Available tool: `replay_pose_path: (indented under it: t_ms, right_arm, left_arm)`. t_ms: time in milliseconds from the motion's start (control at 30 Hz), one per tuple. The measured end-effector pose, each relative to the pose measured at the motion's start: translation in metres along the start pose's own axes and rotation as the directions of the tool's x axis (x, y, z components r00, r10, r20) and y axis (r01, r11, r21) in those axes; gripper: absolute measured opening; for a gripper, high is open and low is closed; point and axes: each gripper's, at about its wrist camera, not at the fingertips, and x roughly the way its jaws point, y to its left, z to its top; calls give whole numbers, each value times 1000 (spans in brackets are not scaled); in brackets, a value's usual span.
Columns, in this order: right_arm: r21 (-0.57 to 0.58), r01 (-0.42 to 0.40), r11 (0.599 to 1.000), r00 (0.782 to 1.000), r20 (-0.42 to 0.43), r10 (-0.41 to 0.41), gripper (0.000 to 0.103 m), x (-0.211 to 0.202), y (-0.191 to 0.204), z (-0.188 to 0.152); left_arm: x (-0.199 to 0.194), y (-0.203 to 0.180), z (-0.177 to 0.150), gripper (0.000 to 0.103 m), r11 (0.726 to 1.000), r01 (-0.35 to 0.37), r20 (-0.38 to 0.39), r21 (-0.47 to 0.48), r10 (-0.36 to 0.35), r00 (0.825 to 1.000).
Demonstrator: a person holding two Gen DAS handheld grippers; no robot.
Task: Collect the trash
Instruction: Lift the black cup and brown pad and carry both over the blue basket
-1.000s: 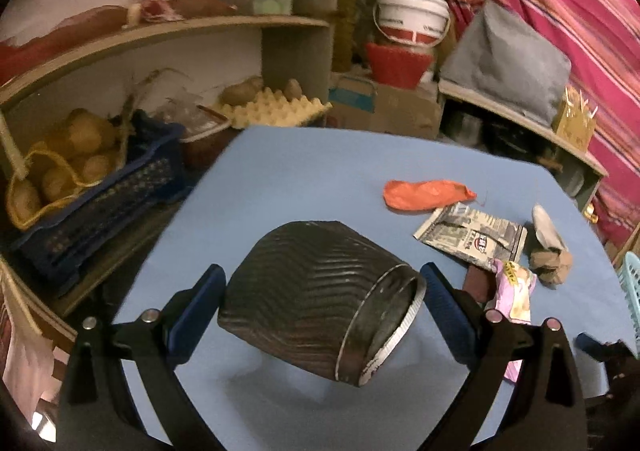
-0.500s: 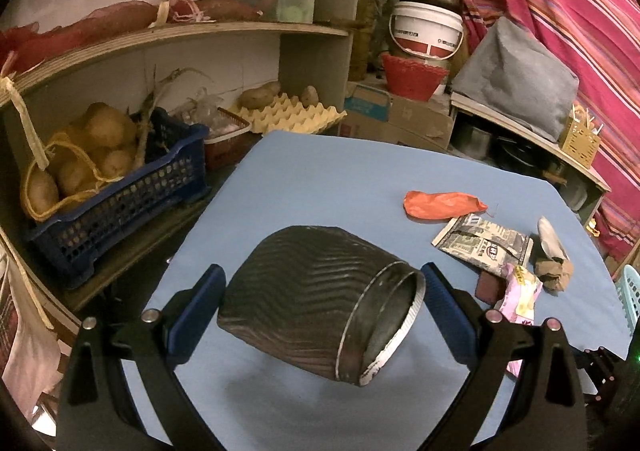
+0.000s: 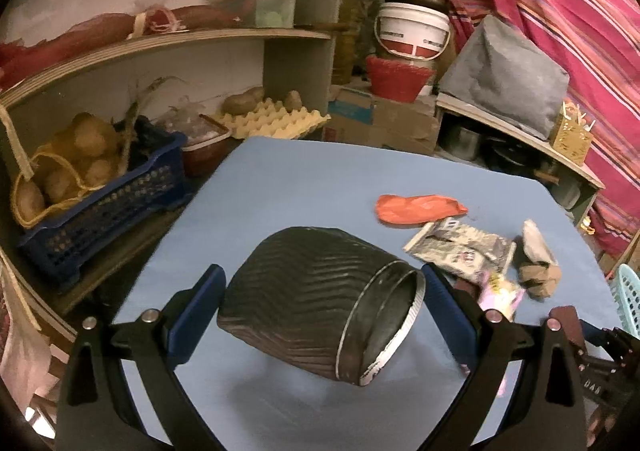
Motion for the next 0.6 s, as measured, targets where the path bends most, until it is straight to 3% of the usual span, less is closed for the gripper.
replay_pose_path:
  t_ms: [600]
  right_arm:
    - [138,37,990,995,90,-50,60,-48,-121,12]
  left_arm:
    - [5,-106,5,95,994,89,24,68,-91,996]
